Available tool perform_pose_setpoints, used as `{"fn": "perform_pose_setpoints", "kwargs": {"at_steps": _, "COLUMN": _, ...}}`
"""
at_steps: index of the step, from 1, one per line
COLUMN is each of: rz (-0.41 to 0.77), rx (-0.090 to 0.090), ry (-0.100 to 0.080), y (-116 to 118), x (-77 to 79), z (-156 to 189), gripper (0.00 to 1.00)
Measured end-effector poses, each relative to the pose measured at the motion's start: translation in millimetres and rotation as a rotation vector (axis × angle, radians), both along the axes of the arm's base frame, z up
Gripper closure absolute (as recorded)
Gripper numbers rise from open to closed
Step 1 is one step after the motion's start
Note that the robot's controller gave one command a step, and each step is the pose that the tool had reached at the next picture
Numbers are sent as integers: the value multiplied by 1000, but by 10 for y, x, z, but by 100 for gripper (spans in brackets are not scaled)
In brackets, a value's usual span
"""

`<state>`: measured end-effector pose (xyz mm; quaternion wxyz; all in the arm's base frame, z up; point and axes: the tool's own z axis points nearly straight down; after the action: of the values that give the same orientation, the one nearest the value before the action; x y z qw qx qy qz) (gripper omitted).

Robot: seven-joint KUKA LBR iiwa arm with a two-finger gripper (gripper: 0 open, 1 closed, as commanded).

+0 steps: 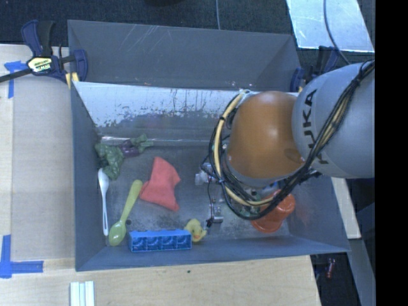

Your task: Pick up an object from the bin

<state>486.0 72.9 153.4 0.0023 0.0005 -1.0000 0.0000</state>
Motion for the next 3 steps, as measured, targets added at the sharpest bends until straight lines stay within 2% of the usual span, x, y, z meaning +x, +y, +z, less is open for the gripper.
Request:
{"fn": "perform_pose_setpoints", "kwargs": {"at_steps": 1, "rz": -2, "rx": 1, "ry": -7, "y": -3, "x": 19, "z": 29, "gripper": 0}}
{"fn": "perform_pose_setpoints", "kwargs": {"at_steps": 2, "rz": 81, "rx": 4, "ry": -25, "y": 740, "x": 89, "z": -728, "gripper": 0}}
{"fn": "perform_pose_setpoints", "kwargs": {"at_steps": 3, "rz": 88, "rx": 2, "ry": -23, "y": 627, "x": 76, "z": -618, "gripper": 0}}
